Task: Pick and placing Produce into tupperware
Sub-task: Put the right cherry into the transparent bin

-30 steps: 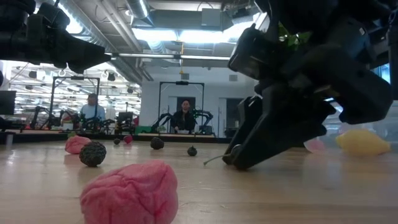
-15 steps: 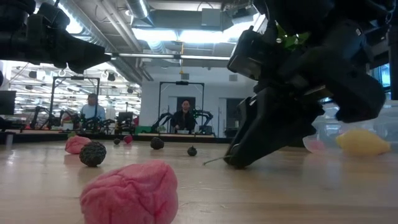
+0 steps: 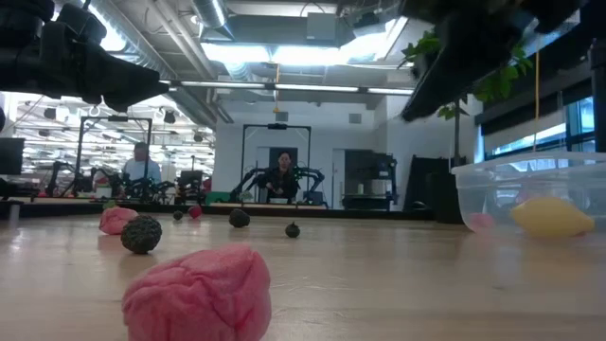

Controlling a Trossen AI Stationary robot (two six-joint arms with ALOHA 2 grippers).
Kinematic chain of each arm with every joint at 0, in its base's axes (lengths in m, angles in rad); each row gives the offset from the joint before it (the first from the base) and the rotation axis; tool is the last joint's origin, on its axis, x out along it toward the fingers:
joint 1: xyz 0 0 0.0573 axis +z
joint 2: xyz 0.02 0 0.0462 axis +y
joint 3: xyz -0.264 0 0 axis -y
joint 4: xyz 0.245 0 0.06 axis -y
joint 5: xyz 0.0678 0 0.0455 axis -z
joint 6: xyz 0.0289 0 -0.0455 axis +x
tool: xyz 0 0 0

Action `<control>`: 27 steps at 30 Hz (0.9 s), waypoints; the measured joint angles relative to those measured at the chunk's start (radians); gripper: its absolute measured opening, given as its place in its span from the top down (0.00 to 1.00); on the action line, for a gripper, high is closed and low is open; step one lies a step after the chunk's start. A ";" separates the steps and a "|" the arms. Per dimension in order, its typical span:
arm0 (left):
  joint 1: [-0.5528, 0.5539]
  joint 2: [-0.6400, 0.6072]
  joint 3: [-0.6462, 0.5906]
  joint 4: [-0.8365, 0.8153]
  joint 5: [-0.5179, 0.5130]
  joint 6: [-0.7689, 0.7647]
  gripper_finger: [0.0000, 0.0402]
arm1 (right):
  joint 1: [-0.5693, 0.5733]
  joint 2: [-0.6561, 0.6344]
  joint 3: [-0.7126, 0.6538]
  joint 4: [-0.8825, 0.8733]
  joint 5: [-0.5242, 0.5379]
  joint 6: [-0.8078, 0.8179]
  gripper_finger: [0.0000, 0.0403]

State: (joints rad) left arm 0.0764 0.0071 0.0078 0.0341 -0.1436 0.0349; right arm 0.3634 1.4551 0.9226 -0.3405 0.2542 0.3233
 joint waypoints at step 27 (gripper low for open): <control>0.000 0.000 0.000 0.000 0.000 0.001 0.46 | 0.000 -0.359 -0.240 -0.609 0.164 0.511 0.69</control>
State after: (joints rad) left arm 0.0765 0.0071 0.0078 0.0341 -0.1436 0.0357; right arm 0.3630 1.0966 0.6825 -0.9491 0.4177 0.8345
